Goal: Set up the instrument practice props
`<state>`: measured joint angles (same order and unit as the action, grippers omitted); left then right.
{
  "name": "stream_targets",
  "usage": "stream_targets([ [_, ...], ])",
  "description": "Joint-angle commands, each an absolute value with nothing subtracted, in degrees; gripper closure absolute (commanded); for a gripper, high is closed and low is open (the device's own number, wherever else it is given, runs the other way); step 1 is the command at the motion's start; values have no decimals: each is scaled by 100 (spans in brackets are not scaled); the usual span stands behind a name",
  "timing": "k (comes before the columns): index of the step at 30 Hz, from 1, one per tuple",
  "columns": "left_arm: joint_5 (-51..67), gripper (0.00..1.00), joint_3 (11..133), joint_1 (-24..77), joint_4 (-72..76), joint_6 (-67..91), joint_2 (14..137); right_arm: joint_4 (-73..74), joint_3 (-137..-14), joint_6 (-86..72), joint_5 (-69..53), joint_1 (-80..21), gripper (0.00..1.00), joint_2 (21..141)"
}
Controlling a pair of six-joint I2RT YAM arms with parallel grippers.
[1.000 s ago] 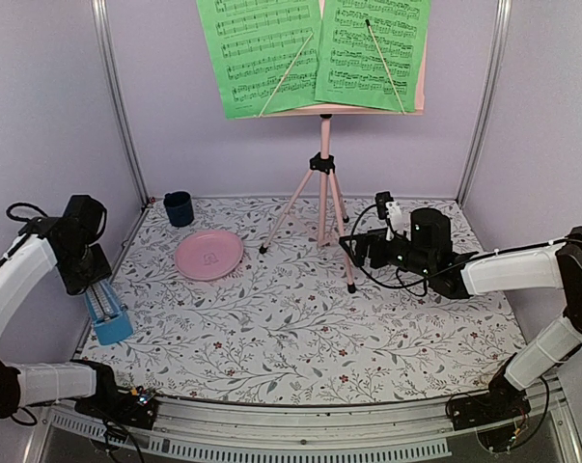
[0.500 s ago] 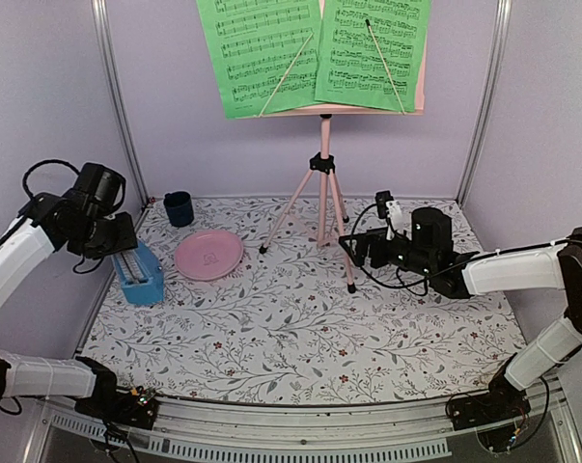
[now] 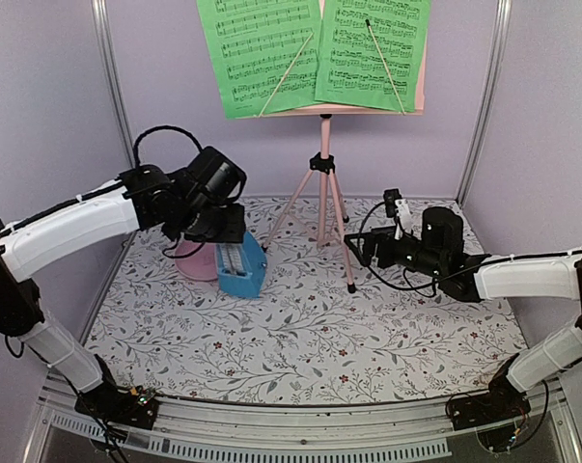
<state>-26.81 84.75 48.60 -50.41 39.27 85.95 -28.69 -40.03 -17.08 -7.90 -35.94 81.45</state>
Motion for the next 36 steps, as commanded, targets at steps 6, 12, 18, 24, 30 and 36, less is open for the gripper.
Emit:
stream_targets([
  [6,-2746,82,9044,5446,-4056,4422,9844,-2641,-3681,-1945,-1053,-3577,1,7760],
  [12,-2715,77,9216,5564,-4044,4916,10325,-2644,-3624,-2041,-1263,-3591,1,7820],
  [18,-2502,42,9324,5577,-3997,5012,10439,-2660,-3616,-2075,-1310,-3620,1,7829],
  [24,-2474,1,9060,5567,-3814,4517,9994,-2658,-3608,-2051,-1336,-3636,1,7826],
  [30,-2144,1,7785,5228,-2943,3851,8739,-2620,-3623,-2046,-1337,-3656,1,7798],
  [36,-973,1,5467,3969,-1187,3753,7110,-2467,-3715,-2029,-1338,-3674,1,7774],
])
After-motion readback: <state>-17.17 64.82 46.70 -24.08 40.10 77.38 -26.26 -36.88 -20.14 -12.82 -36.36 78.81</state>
